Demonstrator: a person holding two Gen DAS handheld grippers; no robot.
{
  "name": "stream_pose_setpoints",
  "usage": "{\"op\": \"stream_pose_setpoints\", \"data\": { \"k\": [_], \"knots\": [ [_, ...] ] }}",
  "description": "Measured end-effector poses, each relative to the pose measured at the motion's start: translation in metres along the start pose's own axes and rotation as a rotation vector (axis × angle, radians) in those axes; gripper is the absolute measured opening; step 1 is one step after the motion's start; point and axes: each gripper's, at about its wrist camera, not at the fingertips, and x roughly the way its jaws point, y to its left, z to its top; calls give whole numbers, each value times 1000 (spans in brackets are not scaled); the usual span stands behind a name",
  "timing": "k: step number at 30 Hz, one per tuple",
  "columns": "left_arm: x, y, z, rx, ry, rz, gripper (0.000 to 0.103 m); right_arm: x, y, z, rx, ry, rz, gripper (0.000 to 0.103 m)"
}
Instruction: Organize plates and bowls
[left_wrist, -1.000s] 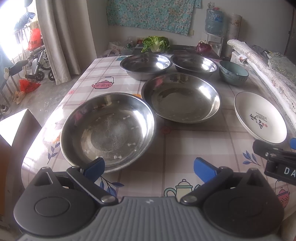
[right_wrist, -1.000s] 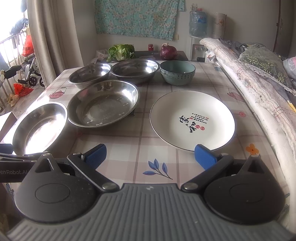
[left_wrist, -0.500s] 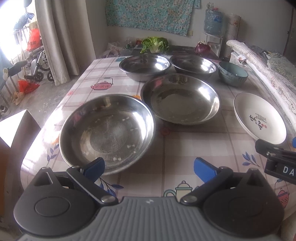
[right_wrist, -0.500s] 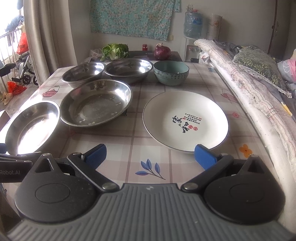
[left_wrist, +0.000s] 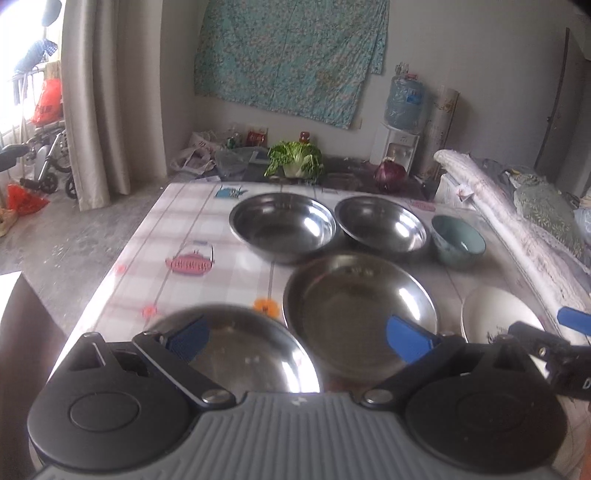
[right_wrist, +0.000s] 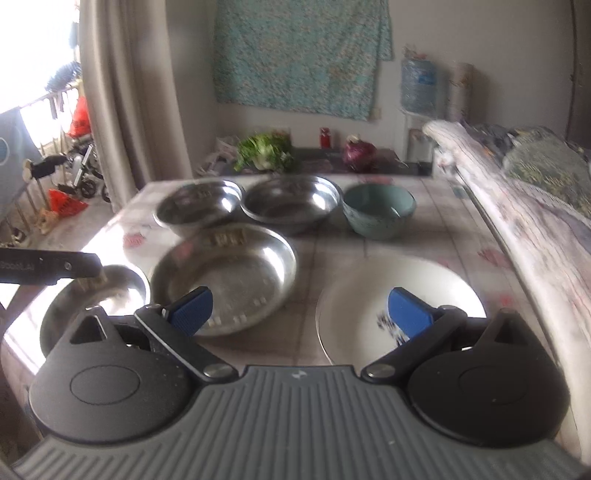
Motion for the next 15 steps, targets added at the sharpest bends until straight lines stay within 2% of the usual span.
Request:
{"op": "stream_pose_setpoints", "data": {
  "k": [4,8,9,11,14,15],
  "knots": [
    [31,12,25,38,-8,7,103,27,5,31,67,-30,108,102],
    [76,29,54,23,-19,105,98,77,17,58,124,-4,197,101],
    [88,34,62,13,-15,126,97,90,22,63,130,4,210,99],
    [114,43,76,8,3,155,87,118,29,74,140,24,231,93],
    [157,50,93,30,62,176,77,157,38,86,157,65,252,77],
    [171,51,97,40,96,177,70,169,40,89,164,79,258,72]
  ]
}}
